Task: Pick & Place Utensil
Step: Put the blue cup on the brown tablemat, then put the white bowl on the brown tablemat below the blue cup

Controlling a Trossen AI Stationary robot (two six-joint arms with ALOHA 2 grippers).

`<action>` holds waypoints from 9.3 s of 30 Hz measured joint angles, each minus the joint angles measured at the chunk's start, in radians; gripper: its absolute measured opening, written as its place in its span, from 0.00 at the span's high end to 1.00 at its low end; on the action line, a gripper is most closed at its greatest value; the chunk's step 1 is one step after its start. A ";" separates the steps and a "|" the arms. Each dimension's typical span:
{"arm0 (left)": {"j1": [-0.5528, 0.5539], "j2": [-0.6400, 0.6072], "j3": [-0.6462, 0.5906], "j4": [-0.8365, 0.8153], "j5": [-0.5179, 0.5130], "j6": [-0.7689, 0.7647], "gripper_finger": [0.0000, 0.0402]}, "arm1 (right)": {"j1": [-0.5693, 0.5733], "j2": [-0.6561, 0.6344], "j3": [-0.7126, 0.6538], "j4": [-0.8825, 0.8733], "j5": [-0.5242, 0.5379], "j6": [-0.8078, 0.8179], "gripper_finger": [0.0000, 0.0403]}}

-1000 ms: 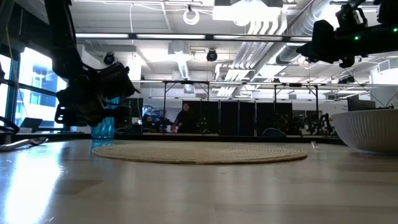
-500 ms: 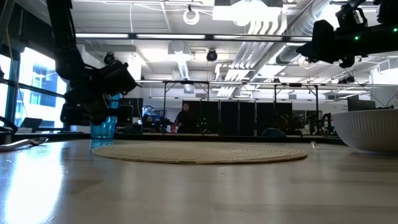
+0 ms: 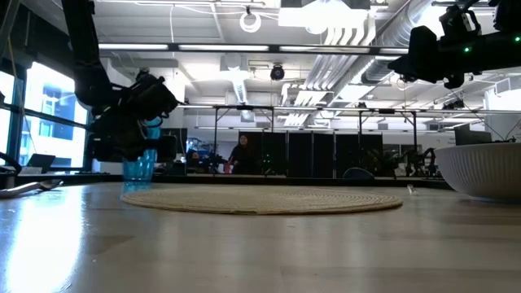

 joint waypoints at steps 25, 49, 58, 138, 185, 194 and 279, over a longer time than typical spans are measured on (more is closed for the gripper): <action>0.004 0.144 0.040 0.170 0.015 0.114 0.15 | 0.000 0.000 0.000 0.000 0.000 0.000 0.68; -0.192 0.015 0.038 0.148 0.040 0.215 0.16 | 0.000 0.000 0.000 0.000 0.000 0.000 0.68; -0.323 -0.024 0.038 0.187 0.251 0.271 0.17 | 0.000 0.000 0.000 0.000 0.000 0.000 0.68; -0.434 0.611 0.862 0.150 0.501 0.598 0.06 | 0.000 0.000 0.000 -0.008 0.000 0.000 0.68; -0.488 0.529 0.862 -0.212 0.519 0.489 0.05 | 0.000 0.000 0.000 -0.009 0.000 0.000 0.68; -0.544 0.473 0.862 -0.317 0.492 0.455 0.05 | 0.000 0.000 0.000 -0.009 0.000 0.000 0.68; -0.939 -0.630 0.098 -0.478 0.881 0.366 0.05 | 0.449 0.981 0.795 -1.692 -0.568 1.230 0.58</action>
